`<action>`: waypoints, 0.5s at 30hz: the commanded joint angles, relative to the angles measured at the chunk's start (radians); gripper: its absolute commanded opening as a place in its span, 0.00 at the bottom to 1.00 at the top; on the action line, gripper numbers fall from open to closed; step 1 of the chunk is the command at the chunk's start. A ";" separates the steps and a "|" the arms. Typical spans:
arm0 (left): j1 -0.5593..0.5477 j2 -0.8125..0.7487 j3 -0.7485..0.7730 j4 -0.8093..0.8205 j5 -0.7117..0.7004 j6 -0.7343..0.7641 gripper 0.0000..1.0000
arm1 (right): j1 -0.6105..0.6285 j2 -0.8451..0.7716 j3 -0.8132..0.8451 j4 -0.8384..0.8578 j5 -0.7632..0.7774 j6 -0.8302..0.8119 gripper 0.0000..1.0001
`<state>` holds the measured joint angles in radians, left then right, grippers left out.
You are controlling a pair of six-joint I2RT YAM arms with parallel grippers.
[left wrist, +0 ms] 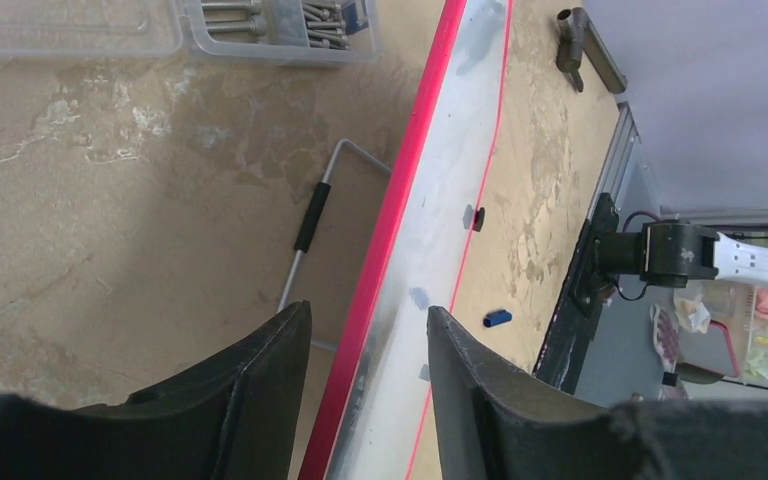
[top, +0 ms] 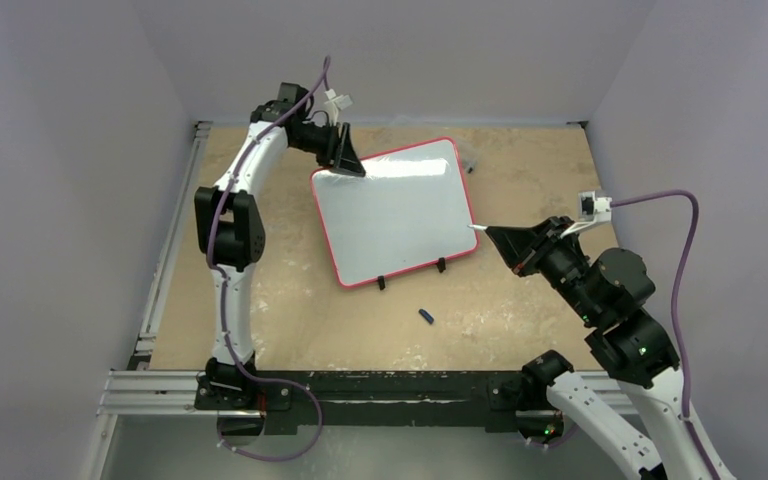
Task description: Write a sentence on the whiteboard
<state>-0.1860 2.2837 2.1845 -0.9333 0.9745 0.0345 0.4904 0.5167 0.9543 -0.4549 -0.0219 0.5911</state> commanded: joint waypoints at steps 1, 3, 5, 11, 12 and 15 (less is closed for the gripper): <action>0.017 -0.003 0.032 0.039 0.091 -0.025 0.45 | -0.001 0.008 -0.019 0.031 -0.026 0.018 0.00; 0.018 -0.008 0.027 0.046 0.099 -0.025 0.45 | -0.002 0.008 -0.026 0.038 -0.033 0.023 0.00; 0.020 -0.010 0.027 0.053 0.105 -0.025 0.45 | 0.000 0.009 -0.032 0.043 -0.040 0.028 0.00; 0.025 -0.010 0.015 0.059 0.153 -0.025 0.40 | -0.001 0.012 -0.040 0.047 -0.046 0.033 0.00; 0.024 -0.011 0.014 0.060 0.154 -0.026 0.36 | 0.000 0.014 -0.040 0.047 -0.047 0.033 0.00; 0.025 -0.010 0.012 0.061 0.157 -0.025 0.26 | -0.001 0.014 -0.040 0.048 -0.050 0.033 0.00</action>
<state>-0.1680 2.2890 2.1841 -0.8986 1.0653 0.0158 0.4904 0.5243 0.9230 -0.4480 -0.0486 0.6140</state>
